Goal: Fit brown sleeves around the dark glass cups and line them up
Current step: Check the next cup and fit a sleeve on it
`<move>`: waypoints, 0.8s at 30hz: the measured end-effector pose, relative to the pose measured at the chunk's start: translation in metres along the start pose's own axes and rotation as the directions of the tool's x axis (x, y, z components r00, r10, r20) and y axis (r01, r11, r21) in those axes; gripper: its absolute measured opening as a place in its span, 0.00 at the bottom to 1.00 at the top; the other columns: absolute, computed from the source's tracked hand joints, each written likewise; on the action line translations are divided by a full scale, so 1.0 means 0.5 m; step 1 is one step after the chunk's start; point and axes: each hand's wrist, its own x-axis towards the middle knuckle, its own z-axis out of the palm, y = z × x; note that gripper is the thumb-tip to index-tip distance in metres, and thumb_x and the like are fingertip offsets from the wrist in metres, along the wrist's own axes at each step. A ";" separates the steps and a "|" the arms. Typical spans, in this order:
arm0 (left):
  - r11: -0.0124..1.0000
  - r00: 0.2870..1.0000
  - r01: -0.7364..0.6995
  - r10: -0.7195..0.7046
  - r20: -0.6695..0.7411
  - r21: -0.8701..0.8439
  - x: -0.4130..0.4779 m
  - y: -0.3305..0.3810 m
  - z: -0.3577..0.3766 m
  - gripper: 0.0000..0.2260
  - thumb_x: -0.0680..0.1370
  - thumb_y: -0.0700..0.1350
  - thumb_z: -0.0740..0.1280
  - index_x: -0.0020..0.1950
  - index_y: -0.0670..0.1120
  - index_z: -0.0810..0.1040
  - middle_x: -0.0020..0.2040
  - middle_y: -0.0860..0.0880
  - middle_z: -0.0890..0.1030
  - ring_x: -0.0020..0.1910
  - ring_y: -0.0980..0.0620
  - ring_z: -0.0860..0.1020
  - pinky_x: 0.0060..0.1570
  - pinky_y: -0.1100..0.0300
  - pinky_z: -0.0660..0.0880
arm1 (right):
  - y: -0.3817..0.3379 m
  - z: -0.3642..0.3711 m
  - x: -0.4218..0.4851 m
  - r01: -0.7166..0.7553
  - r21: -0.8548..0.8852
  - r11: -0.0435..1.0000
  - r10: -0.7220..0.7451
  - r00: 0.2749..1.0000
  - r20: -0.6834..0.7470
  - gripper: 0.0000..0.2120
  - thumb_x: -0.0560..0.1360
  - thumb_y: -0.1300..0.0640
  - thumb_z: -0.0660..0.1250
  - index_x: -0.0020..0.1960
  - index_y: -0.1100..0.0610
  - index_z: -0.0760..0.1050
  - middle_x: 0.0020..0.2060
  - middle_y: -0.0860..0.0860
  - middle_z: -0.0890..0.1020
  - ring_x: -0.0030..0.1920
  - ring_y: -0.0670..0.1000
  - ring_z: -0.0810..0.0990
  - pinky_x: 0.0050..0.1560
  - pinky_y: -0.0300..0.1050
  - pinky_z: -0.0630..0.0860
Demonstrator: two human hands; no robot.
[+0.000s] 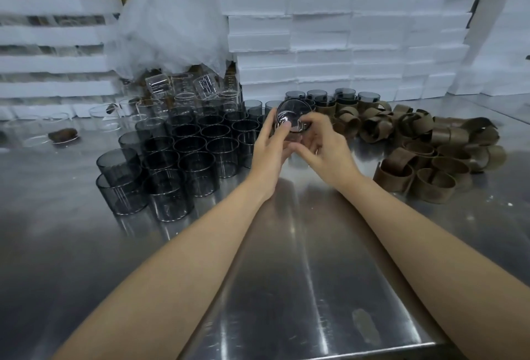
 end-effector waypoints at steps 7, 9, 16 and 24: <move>0.998 0.999 0.019 -0.021 0.030 0.064 -0.006 0.006 0.003 0.21 0.81 0.39 0.61 0.74 0.49 0.70 0.57 0.44 0.82 0.49 0.48 0.80 0.57 0.54 0.77 | -0.003 0.015 0.008 -0.154 0.037 0.987 0.157 0.984 -0.090 0.33 0.68 0.57 0.78 0.69 0.55 0.68 0.58 0.51 0.70 0.53 0.37 0.71 0.55 0.41 0.75; 0.994 0.999 0.026 -0.030 0.033 0.107 -0.006 0.008 0.004 0.20 0.81 0.39 0.61 0.73 0.49 0.71 0.59 0.45 0.82 0.49 0.49 0.80 0.55 0.56 0.78 | 0.001 0.014 0.006 -0.139 0.104 0.985 0.149 0.983 -0.102 0.31 0.68 0.60 0.78 0.66 0.57 0.69 0.59 0.52 0.71 0.57 0.40 0.72 0.57 0.39 0.74; 0.994 0.998 0.035 -0.039 0.040 0.102 -0.008 0.007 0.001 0.20 0.81 0.41 0.62 0.73 0.50 0.71 0.60 0.44 0.82 0.58 0.41 0.81 0.61 0.49 0.76 | -0.005 0.018 0.002 -0.183 0.199 0.963 0.195 0.980 -0.046 0.34 0.69 0.61 0.77 0.70 0.50 0.65 0.64 0.49 0.72 0.62 0.40 0.73 0.56 0.28 0.71; 0.990 0.999 0.040 -0.043 0.019 0.134 -0.008 0.002 -0.008 0.15 0.81 0.48 0.64 0.68 0.53 0.74 0.60 0.46 0.82 0.53 0.46 0.83 0.54 0.54 0.80 | -0.015 0.008 0.003 -0.197 0.171 0.965 0.208 0.977 -0.049 0.30 0.67 0.62 0.77 0.66 0.53 0.71 0.59 0.49 0.75 0.58 0.39 0.74 0.53 0.22 0.66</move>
